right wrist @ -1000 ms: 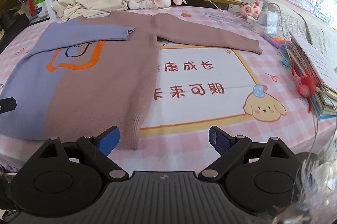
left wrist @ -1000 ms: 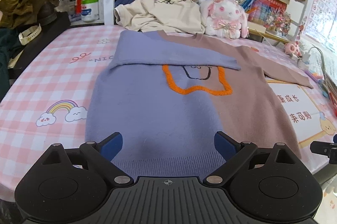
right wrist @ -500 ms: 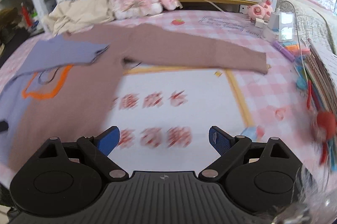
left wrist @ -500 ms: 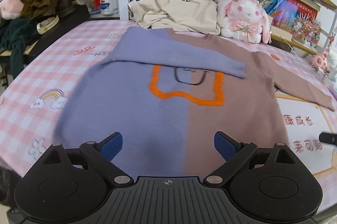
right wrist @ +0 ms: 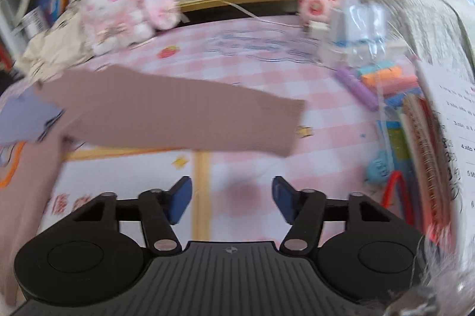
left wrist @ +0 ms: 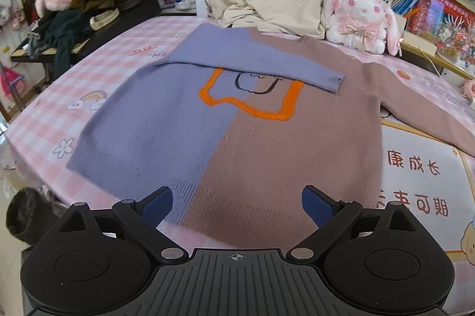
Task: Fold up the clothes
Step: 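Open both grippers and move the right gripper to the mauve sleeve cuff, then grasp the mauve sleeve cuff with the right gripper and fold it across the body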
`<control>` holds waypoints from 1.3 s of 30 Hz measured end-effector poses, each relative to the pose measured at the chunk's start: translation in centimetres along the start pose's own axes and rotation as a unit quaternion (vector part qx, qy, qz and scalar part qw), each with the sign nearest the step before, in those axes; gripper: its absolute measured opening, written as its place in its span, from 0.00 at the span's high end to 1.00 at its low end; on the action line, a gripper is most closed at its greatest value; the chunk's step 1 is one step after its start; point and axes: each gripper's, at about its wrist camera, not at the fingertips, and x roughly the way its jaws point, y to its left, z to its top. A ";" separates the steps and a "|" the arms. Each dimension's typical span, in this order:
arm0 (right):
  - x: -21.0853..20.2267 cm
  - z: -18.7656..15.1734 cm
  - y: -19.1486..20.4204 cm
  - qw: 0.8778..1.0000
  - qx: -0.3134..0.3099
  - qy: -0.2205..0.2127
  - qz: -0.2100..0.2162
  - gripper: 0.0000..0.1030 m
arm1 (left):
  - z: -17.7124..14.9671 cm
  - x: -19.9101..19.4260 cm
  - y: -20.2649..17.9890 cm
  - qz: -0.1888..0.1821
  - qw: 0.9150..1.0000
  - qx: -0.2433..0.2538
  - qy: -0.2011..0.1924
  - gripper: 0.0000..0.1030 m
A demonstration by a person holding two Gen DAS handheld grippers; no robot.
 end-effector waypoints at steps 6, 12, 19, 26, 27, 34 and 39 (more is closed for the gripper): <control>1.6 2.0 -2.7 0.999 0.045 0.001 0.013 0.58 | -0.2 -0.6 -1.3 0.012 1.000 0.013 0.001 0.07; 2.9 2.8 -2.9 0.997 0.070 0.009 0.018 0.64 | -0.2 -0.9 -1.7 0.024 1.000 0.019 0.001 0.07; 4.2 3.6 -2.4 0.991 0.113 0.010 0.065 0.64 | -0.1 -0.9 -1.5 0.033 0.999 0.017 0.003 0.07; 4.9 3.9 -0.4 0.987 0.115 0.025 0.113 0.63 | -0.1 -1.0 -1.6 0.037 0.999 0.021 0.002 0.07; 4.9 3.9 -0.3 0.987 0.115 0.023 0.112 0.63 | -0.1 -1.1 -1.5 0.038 0.999 0.021 0.001 0.07; 5.0 4.4 -2.2 0.986 0.143 0.013 0.087 0.65 | -0.2 -1.0 -1.2 0.041 0.999 0.016 0.005 0.07; 4.9 4.9 -3.9 0.984 0.161 0.022 0.071 0.68 | -0.2 -0.8 -0.8 0.039 0.999 0.008 0.010 0.07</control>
